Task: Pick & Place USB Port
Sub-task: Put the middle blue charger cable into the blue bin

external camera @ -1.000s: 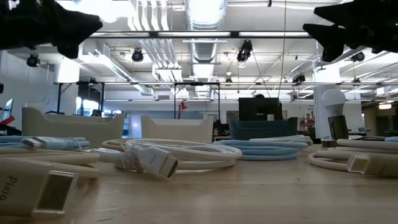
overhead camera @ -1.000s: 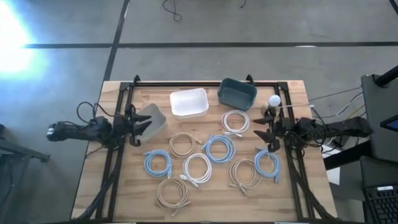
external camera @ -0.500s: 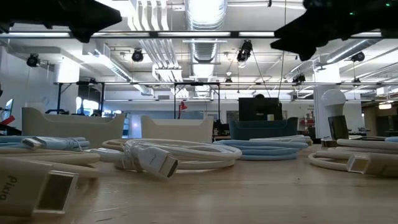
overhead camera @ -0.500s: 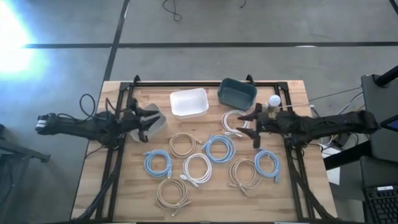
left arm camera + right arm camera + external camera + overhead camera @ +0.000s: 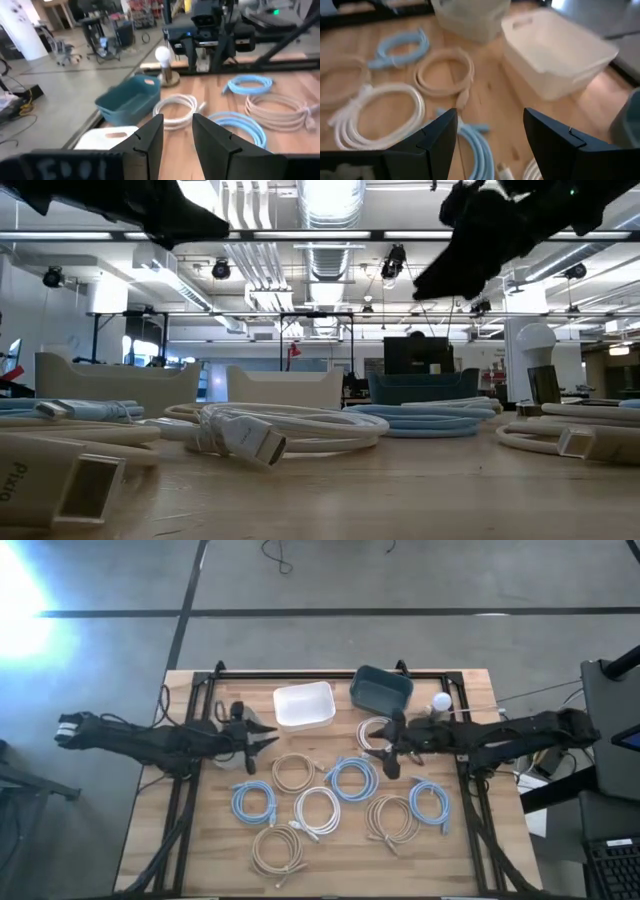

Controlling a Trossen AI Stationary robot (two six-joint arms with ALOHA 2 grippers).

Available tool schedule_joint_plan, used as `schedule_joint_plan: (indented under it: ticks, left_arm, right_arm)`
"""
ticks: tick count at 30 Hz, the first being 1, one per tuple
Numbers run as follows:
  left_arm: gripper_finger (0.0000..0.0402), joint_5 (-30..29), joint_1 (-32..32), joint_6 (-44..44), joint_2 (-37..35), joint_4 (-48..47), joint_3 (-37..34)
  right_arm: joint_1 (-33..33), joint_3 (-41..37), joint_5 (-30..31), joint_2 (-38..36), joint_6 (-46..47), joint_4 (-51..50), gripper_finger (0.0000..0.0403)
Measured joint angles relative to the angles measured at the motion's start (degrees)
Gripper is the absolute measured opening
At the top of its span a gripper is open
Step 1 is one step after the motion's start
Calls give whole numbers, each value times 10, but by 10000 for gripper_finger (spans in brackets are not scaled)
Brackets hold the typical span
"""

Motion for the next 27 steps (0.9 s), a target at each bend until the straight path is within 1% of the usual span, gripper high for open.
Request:
schedule_joint_plan:
  ticks: [5,7,9,14,18,23,27]
  left_arm:
    - [120,0,3,-13,19,2,0]
    - [128,0,3,-26,26,1,0]
    - [146,0,3,-33,32,1,0]
    - [210,-7,3,-21,56,4,0]
    - [240,-24,3,-1,74,11,0]
    - [243,-48,3,2,90,16,0]
    - [241,-51,3,3,95,15,0]
  right_arm:
    - [0,-4,0,73,28,3,224]
    - [0,-3,0,98,30,3,224]
    - [0,1,-1,124,31,4,224]
    - [0,24,-1,185,29,8,224]
    - [0,46,-1,241,31,8,224]
    - [0,84,-1,314,31,2,224]
    - [0,120,0,353,29,-35,224]
